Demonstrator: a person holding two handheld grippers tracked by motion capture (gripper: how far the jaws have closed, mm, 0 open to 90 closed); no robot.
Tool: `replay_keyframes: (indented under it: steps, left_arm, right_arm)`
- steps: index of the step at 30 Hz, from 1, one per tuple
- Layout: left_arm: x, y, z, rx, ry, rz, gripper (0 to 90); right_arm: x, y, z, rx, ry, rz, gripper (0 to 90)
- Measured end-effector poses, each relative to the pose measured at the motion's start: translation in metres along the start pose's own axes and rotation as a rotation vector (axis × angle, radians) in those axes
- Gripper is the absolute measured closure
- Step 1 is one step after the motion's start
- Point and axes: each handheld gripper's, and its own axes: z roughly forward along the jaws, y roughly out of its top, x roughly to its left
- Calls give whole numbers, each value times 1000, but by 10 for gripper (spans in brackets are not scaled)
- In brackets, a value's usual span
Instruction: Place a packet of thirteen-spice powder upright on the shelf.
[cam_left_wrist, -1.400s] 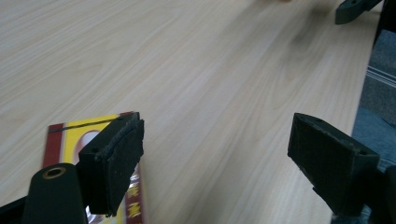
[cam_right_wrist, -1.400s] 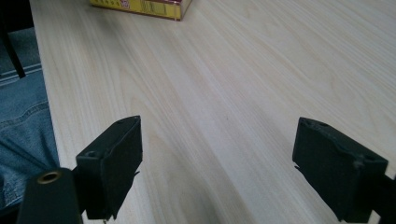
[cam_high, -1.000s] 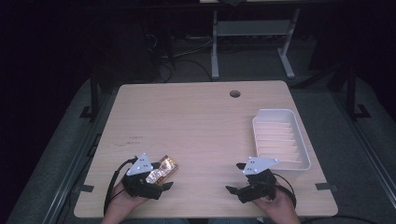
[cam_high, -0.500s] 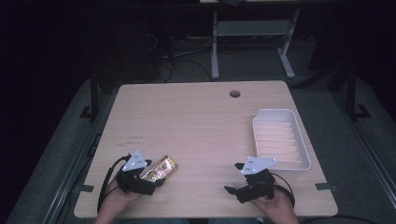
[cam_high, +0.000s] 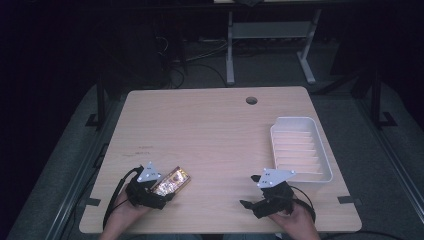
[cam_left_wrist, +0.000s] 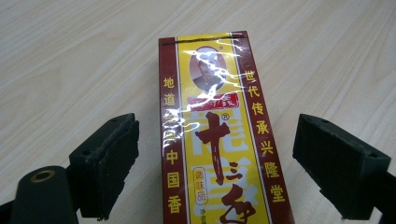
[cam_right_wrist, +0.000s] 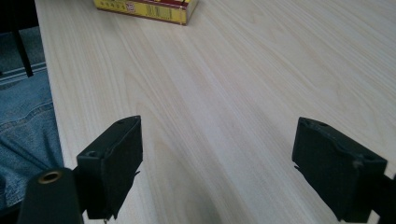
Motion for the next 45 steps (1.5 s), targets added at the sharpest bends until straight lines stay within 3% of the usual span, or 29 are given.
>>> replay_keyframes:
  steps: [15, 33, 45]
  left_arm:
    - [1, -2, 7, 59, 9, 2, 194]
    - [0, -1, 10, 77, -10, 14, 285]
    - [0, -1, 10, 83, -7, 8, 299]
  right_arm:
    - [0, 0, 1, 3, 4, -1, 155]
    - [1, 1, 0, 1, 14, -1, 184]
    - [3, 1, 2, -3, 23, 3, 187]
